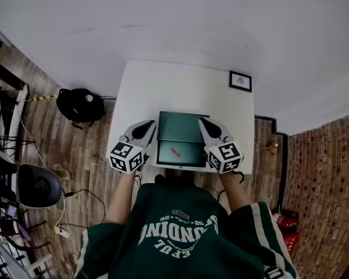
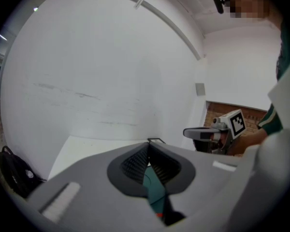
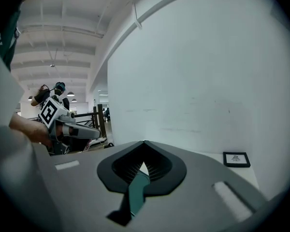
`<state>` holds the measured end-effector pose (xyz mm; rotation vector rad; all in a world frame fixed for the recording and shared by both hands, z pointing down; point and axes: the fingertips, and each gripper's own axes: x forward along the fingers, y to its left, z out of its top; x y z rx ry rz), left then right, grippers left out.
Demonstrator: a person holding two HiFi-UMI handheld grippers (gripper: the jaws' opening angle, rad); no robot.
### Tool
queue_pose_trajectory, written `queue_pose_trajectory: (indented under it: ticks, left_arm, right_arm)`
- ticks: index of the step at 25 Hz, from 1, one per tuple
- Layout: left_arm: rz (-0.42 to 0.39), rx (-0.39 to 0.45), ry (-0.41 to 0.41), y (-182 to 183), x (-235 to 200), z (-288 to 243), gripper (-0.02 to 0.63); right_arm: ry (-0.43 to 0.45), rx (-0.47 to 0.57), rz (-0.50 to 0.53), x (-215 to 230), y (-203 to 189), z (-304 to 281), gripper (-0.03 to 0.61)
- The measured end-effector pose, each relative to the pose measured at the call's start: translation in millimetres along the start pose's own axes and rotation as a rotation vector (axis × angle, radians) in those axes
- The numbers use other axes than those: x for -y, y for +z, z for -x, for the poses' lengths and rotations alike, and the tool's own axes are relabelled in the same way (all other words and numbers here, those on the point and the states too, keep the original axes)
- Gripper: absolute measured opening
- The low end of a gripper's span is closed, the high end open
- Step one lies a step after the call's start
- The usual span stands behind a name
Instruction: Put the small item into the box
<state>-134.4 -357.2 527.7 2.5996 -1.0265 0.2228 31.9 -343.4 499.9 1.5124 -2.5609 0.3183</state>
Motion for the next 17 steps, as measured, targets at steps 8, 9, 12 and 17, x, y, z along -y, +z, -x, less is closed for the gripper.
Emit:
queue_pose_trajectory:
  ticks: [8, 9, 12, 17]
  left_arm:
    - [0.002, -0.004, -0.009, -0.8, 6.2, -2.2, 0.052]
    - [0.002, -0.005, -0.009, -1.0, 6.5, -1.9, 0.052]
    - [0.001, -0.007, -0.004, -2.4, 6.3, 0.3, 0.052]
    - [-0.001, -0.007, -0.002, -2.5, 6.1, 4.5, 0.052]
  right_arm:
    - [-0.009, -0.014, -0.011, 2.6, -4.4, 3.8, 0.002]
    - [-0.008, -0.014, -0.012, 2.4, -4.3, 3.7, 0.002]
    - [-0.005, -0.016, -0.012, 1.3, -5.0, 4.4, 0.002]
    - [-0.007, -0.019, -0.01, 0.5, -5.7, 7.9, 0.002]
